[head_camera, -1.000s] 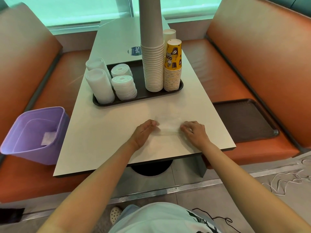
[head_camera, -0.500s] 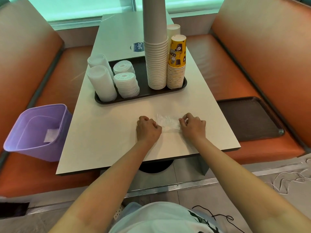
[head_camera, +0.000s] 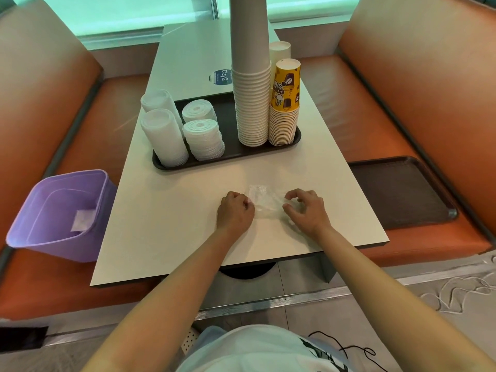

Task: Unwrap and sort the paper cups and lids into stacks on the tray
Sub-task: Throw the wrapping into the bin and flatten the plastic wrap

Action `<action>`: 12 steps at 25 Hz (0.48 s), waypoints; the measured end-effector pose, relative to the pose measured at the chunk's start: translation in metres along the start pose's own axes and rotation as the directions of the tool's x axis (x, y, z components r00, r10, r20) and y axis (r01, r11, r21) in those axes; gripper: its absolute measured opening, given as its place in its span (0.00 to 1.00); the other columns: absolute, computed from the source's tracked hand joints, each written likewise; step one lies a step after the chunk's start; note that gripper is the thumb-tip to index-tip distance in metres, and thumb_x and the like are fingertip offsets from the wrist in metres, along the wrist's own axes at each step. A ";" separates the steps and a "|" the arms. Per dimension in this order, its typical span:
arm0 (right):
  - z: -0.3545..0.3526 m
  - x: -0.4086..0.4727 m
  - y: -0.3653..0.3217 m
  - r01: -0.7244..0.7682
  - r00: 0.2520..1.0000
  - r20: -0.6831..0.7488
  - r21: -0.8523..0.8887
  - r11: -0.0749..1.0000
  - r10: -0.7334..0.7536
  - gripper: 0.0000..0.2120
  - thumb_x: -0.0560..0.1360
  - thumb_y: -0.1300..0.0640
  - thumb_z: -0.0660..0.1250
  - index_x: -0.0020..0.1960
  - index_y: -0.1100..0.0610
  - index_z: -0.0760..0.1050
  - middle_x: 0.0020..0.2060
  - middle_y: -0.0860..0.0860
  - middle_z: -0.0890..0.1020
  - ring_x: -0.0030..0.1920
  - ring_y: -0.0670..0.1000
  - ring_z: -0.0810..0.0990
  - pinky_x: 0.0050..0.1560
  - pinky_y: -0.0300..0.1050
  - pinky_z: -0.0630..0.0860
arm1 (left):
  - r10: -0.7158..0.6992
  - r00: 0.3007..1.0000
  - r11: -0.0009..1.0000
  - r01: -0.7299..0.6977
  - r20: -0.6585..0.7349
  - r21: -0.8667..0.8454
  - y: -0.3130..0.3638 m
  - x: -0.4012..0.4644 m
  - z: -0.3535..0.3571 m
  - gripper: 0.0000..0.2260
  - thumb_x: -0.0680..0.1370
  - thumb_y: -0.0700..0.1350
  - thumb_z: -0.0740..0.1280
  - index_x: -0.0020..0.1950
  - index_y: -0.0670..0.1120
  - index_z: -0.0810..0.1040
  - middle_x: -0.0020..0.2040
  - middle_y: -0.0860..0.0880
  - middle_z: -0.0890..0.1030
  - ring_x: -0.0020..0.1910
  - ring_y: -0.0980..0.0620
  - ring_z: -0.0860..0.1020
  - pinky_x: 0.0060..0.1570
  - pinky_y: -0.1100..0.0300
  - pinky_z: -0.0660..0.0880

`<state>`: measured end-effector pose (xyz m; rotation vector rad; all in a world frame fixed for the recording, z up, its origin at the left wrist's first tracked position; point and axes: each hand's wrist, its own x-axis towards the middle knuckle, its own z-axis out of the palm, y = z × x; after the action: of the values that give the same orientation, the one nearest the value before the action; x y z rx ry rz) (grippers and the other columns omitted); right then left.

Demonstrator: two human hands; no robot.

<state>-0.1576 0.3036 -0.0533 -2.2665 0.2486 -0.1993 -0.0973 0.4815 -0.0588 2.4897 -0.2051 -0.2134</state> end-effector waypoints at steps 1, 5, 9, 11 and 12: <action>-0.001 -0.001 0.000 -0.013 1.000 0.025 -0.013 1.000 0.013 0.08 0.74 0.54 0.67 0.51 0.57 0.77 0.39 0.41 0.72 0.47 0.49 0.69 0.57 0.48 0.65 | 0.008 1.000 1.000 -0.008 -0.001 -0.011 -0.002 0.000 0.000 0.12 0.79 0.44 0.61 0.55 0.39 0.78 0.58 0.43 0.74 0.58 0.44 0.71 0.57 0.55 0.69; 0.001 -0.001 0.002 -0.054 0.998 -0.030 -0.059 0.997 0.052 0.05 0.78 0.57 0.63 0.50 0.57 0.76 0.34 0.41 0.70 0.43 0.50 0.69 0.51 0.44 0.62 | 0.052 0.998 0.998 -0.053 -0.043 -0.030 -0.005 -0.001 0.002 0.10 0.78 0.43 0.63 0.53 0.39 0.79 0.56 0.43 0.75 0.56 0.44 0.73 0.55 0.55 0.69; 0.004 -0.002 0.001 -0.095 0.993 -0.075 -0.097 0.991 0.088 0.08 0.79 0.55 0.61 0.50 0.58 0.76 0.33 0.45 0.69 0.42 0.53 0.69 0.47 0.45 0.63 | 0.098 0.990 0.993 -0.104 -0.102 -0.052 -0.008 -0.006 0.003 0.06 0.76 0.40 0.66 0.48 0.38 0.79 0.53 0.43 0.76 0.53 0.45 0.73 0.52 0.58 0.68; 0.005 -0.001 0.000 -0.076 0.995 -0.078 -0.113 0.991 0.068 0.08 0.79 0.55 0.61 0.52 0.59 0.75 0.33 0.46 0.71 0.41 0.53 0.70 0.48 0.45 0.64 | 0.117 0.986 0.991 -0.125 -0.118 -0.057 -0.010 -0.007 0.005 0.06 0.76 0.40 0.66 0.47 0.38 0.79 0.52 0.43 0.76 0.53 0.45 0.73 0.51 0.58 0.69; 0.006 0.000 0.000 -0.074 0.995 -0.082 -0.114 0.991 0.065 0.08 0.79 0.56 0.61 0.53 0.59 0.75 0.35 0.47 0.73 0.41 0.54 0.72 0.50 0.46 0.65 | 0.121 0.985 0.990 -0.129 -0.125 -0.056 -0.011 -0.007 0.005 0.06 0.76 0.40 0.66 0.48 0.38 0.78 0.53 0.43 0.76 0.53 0.45 0.73 0.51 0.58 0.68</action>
<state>-0.1563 0.3079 -0.0569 -2.3639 0.3887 -0.2426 -0.1039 0.4880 -0.0687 2.4073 -0.2981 -0.0151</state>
